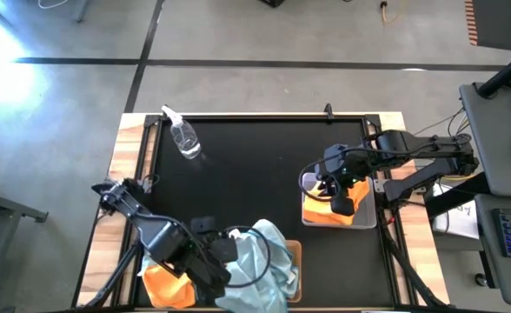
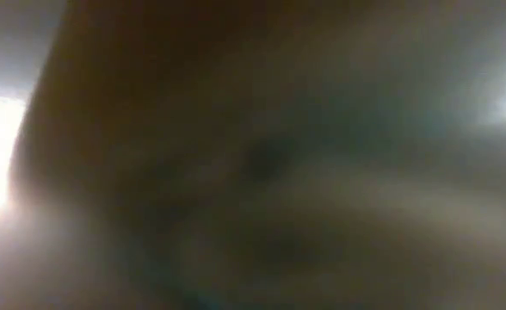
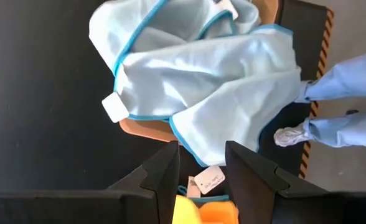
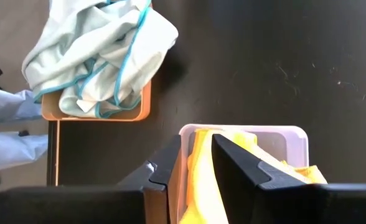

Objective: Sort microfiber towel by color & place in baskets
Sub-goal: Put the orange microfiber towel into the transparent bin

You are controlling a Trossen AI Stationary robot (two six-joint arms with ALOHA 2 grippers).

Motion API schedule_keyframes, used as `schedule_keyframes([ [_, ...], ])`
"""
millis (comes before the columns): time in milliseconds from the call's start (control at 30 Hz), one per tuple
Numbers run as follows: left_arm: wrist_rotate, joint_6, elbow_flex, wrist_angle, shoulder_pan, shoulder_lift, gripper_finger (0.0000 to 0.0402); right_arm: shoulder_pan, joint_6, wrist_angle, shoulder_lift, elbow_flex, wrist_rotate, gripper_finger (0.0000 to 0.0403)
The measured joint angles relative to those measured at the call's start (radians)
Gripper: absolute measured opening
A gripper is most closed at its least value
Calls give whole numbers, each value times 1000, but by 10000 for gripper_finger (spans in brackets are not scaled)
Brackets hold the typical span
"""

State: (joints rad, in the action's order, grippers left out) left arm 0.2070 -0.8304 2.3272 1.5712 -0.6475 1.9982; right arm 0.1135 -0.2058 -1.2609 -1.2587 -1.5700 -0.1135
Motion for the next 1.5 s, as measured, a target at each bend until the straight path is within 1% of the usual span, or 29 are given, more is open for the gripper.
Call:
schedule_keyframes([
  [167,-1,-35,0,0,-5,35,116,0,8,-33,0,0,0,79],
  [333,-4,-43,0,0,-10,26,116,0,21,-77,0,0,0,73],
  [467,53,-44,0,0,-26,-5,116,0,23,-83,0,0,0,76],
  [633,174,-70,0,0,-60,-56,116,0,25,-88,1,0,0,83],
  [700,205,-78,0,0,-77,-74,116,0,24,-88,1,0,0,84],
  [800,230,-77,0,0,-103,-97,116,0,24,-88,1,0,1,81],
  [967,230,-43,-31,-1,-128,-131,116,0,23,-87,1,0,1,72],
  [1067,229,-41,-112,-2,-133,-176,116,0,3,-87,0,0,1,69],
  [1167,221,-56,-239,-1,-133,-252,116,0,-20,-86,0,0,2,69],
  [1267,207,-117,-378,-1,-133,-342,116,0,-52,-85,0,0,4,73],
  [1400,127,-251,-535,-7,-133,-453,115,0,-100,-85,0,0,6,77],
  [1500,42,-303,-630,-81,-138,-508,115,0,-129,-84,0,0,8,75],
])
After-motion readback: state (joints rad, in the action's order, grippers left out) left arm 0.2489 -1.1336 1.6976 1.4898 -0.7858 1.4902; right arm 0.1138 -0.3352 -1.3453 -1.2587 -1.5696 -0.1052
